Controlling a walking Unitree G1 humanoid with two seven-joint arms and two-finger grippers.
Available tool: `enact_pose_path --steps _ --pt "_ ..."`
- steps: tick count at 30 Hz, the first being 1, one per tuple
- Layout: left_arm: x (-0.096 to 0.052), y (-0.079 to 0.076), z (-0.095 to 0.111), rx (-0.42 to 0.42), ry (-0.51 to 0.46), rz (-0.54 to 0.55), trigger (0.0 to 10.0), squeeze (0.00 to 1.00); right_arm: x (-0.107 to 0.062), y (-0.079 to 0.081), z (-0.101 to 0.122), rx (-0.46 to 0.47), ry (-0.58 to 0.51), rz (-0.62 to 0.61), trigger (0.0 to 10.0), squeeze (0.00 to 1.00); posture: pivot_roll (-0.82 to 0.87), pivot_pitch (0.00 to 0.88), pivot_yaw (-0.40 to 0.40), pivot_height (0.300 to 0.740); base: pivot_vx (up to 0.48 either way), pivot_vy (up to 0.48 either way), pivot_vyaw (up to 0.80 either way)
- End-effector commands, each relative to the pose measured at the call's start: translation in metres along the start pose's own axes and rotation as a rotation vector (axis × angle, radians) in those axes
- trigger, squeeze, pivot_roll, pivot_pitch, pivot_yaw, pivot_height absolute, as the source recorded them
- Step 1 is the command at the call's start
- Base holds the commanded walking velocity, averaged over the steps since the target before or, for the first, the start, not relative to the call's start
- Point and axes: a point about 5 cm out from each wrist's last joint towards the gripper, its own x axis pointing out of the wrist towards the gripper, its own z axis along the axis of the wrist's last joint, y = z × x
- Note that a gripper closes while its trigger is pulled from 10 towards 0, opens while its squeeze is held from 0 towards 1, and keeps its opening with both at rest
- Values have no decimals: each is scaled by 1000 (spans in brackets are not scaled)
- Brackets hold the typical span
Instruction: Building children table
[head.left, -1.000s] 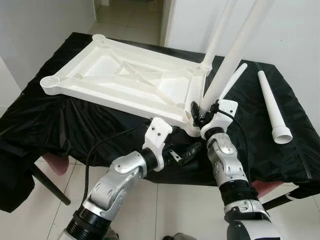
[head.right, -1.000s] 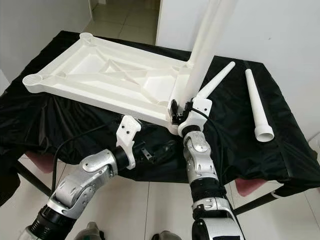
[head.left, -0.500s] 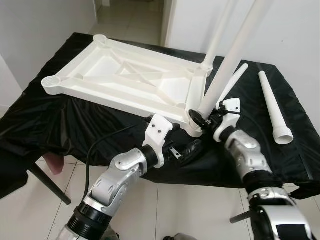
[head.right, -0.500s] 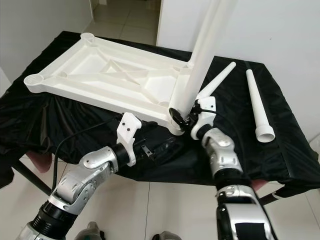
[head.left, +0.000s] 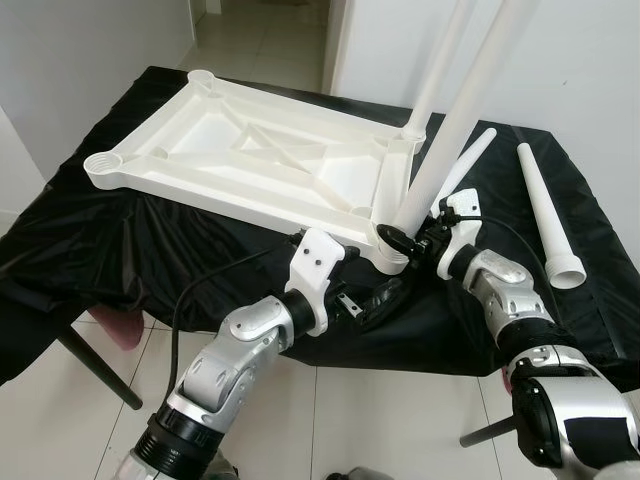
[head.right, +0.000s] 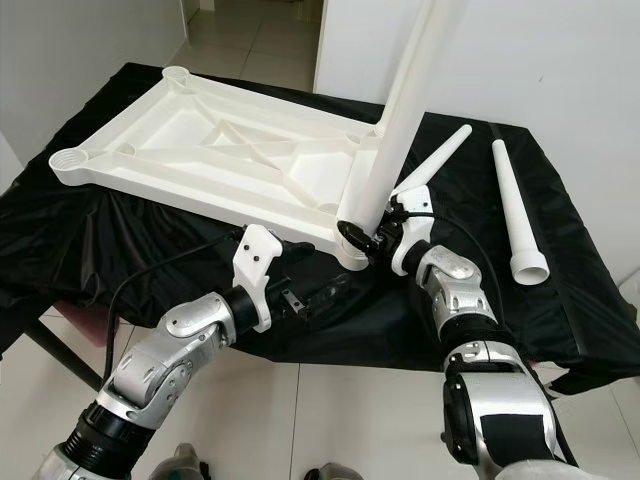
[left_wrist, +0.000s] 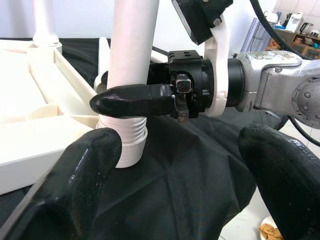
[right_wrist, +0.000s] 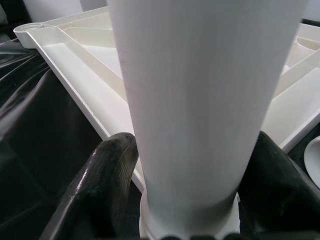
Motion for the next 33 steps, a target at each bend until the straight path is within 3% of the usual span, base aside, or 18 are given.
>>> enact_pose_path --steps 1,2,5,6,15,16,17,26,33 --pt "-1 -2 2 10 -5 -41 10000 0 1 0 0 -20 19 22 10000 0 111 0 -78 740 0 0 0" --pt "-1 -2 2 10 -1 -35 10000 0 2 -1 0 -27 27 24 588 0 115 0 -79 740 0 0 0" --pt "-2 -1 1 10 2 -30 10000 0 2 -2 -1 -20 36 31 588 0 116 0 -80 740 0 0 0" --pt "-3 -1 1 11 3 -25 10000 0 1 -2 -2 -8 40 38 0 0 117 0 -82 740 0 0 0" --pt "-4 -1 1 7 1 -20 10000 0 -4 -3 -7 27 35 53 0 0 111 0 -82 740 0 0 0" --pt "-3 -1 1 6 1 -20 10000 0 -5 -3 -8 27 36 47 784 0 103 7 -80 740 0 0 0" --pt "-3 -2 1 5 1 -21 10000 0 -6 -4 -8 31 33 35 10000 0 102 10 -80 740 0 0 0" --pt "-3 -3 1 1 2 -25 10000 0 -6 -3 -8 56 1 2 10000 0 93 17 -80 740 0 0 0" --pt "-2 -4 0 -7 1 -26 10000 0 -5 1 -15 63 -37 -192 10000 0 81 23 -81 740 0 0 0"
